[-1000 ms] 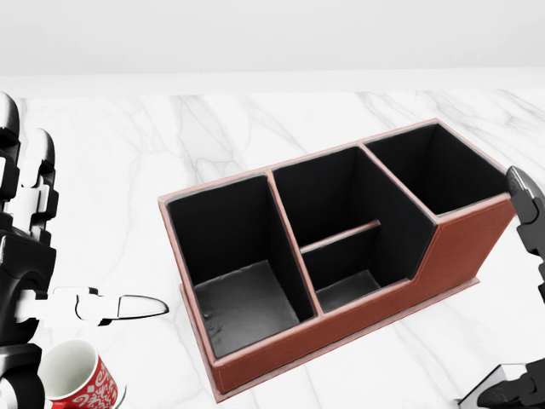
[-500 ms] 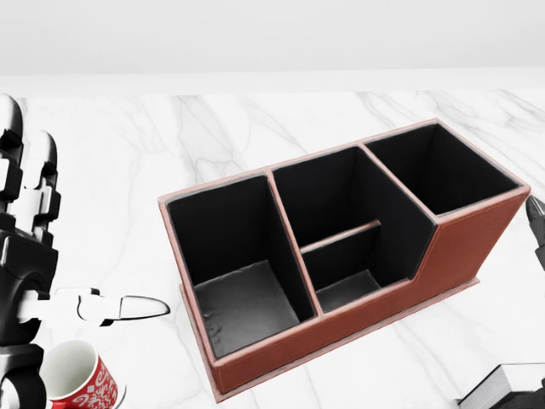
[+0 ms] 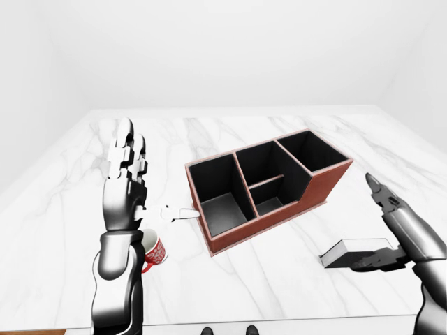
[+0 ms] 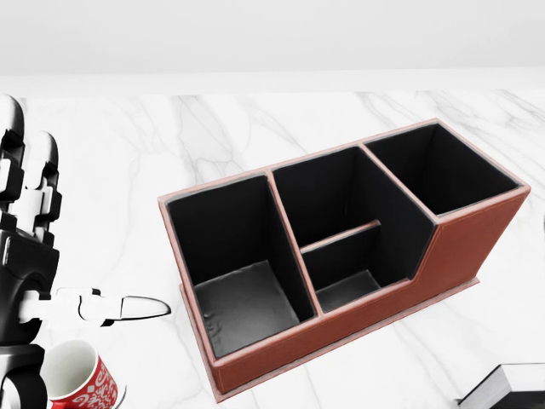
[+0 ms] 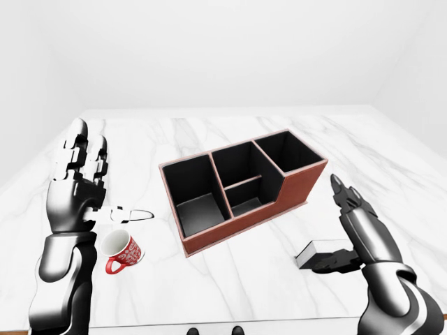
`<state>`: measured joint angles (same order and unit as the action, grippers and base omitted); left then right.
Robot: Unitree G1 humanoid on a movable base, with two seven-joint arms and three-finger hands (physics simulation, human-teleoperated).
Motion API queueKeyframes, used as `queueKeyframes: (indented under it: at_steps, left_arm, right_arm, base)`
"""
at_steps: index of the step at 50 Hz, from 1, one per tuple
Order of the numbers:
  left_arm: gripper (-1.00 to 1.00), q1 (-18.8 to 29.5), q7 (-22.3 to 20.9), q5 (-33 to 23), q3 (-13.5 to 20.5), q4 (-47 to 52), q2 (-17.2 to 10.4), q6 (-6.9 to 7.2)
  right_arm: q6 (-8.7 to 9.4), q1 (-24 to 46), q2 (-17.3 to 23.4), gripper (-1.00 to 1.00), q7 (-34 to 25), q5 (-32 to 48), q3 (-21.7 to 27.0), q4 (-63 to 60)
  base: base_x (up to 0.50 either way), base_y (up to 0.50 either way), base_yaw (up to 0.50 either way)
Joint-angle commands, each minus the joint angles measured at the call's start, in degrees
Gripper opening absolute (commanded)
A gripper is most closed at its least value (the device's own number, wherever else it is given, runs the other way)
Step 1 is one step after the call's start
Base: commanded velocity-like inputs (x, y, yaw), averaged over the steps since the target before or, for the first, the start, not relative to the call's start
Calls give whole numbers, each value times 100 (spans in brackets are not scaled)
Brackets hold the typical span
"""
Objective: Pick up the book and place it in the back compartment of the caddy.
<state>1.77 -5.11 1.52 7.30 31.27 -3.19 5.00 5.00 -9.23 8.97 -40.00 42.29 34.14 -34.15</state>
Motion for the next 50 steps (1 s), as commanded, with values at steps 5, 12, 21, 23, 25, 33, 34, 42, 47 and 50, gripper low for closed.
queueKeyframes:
  at_steps: [5,12,21,23,25,33,34,42,47,50]
  left_arm:
    - [100,-3,0,1,4,14,-3,0]
    - [100,-1,-1,1,9,-34,-3,0]
    - [100,-12,3,-9,-7,-13,1,0]
    - [100,-9,2,-6,-1,3,0,0]
    - [100,-10,5,-6,-4,29,2,0]
    - [100,-8,5,-13,-9,14,4,0]
    - [100,-11,6,-14,-12,20,6,0]
    - [100,-44,0,-28,-31,2,16,0]
    - [100,-77,-11,-47,-56,-34,27,0]
    - [100,-82,-17,-46,-52,-25,26,0]
  right_arm:
    - [0,8,73,100,0,-24,122,266]
    - [0,9,106,100,0,-25,137,383]
    - [0,21,159,100,0,-66,176,638]
    - [0,13,161,100,0,-87,165,680]
    - [0,14,166,100,0,-86,151,732]
    - [0,12,202,100,0,-109,127,921]
    - [0,21,212,100,0,-110,127,930]
    - [0,59,289,100,84,-123,121,1172]
    - [0,82,324,100,172,-124,79,1311]
    - [0,84,342,100,199,-124,63,1355]
  base:
    - [0,0,0]
    - [0,0,0]
    - [0,0,0]
    - [0,0,0]
    - [0,0,0]
    - [0,0,0]
    - [0,0,0]
    - [0,0,0]
    - [0,0,0]
    - [0,0,0]
